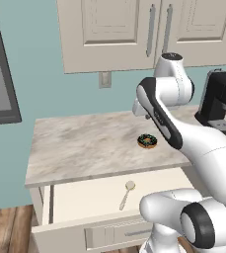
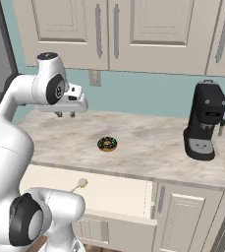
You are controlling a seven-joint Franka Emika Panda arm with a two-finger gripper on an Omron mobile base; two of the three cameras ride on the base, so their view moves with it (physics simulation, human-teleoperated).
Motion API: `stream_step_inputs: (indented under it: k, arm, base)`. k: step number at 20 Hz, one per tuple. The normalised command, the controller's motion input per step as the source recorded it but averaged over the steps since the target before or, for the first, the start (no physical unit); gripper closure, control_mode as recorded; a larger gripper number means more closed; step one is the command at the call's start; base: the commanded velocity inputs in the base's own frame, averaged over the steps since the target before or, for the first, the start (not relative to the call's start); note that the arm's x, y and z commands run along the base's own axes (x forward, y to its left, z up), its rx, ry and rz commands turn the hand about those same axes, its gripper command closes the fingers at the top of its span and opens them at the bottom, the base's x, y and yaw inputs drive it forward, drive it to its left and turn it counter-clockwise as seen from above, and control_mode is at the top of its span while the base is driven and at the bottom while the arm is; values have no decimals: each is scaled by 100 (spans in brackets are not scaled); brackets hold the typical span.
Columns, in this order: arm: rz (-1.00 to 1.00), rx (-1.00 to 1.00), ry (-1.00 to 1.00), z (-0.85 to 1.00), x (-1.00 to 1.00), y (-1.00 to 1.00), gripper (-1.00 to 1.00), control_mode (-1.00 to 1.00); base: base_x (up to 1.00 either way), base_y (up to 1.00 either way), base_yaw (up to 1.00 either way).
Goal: Pick the dish brush from the drawer and place it on the counter.
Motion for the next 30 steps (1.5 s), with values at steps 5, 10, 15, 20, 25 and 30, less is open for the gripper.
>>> stream_step_inputs:
  k: [5,10,15,20,25,30]
  arm:
    - [0,0,0,0,0,0,-100,100]
    - [0,0,0,0,0,0,-100,100]
    - [0,0,0,0,0,0,-100,100]
    - [0,0,0,0,0,0,-100,100]
    - [0,0,0,0,0,0,-100,100]
    - [0,1,1,-7,-24,0,-100,-100]
  base:
    - [-4,0,0]
    - [-41,0,0]
    - [-47,0,0]
    - [-50,0,0]
    - [-65,0,0]
    - [-12,0,0]
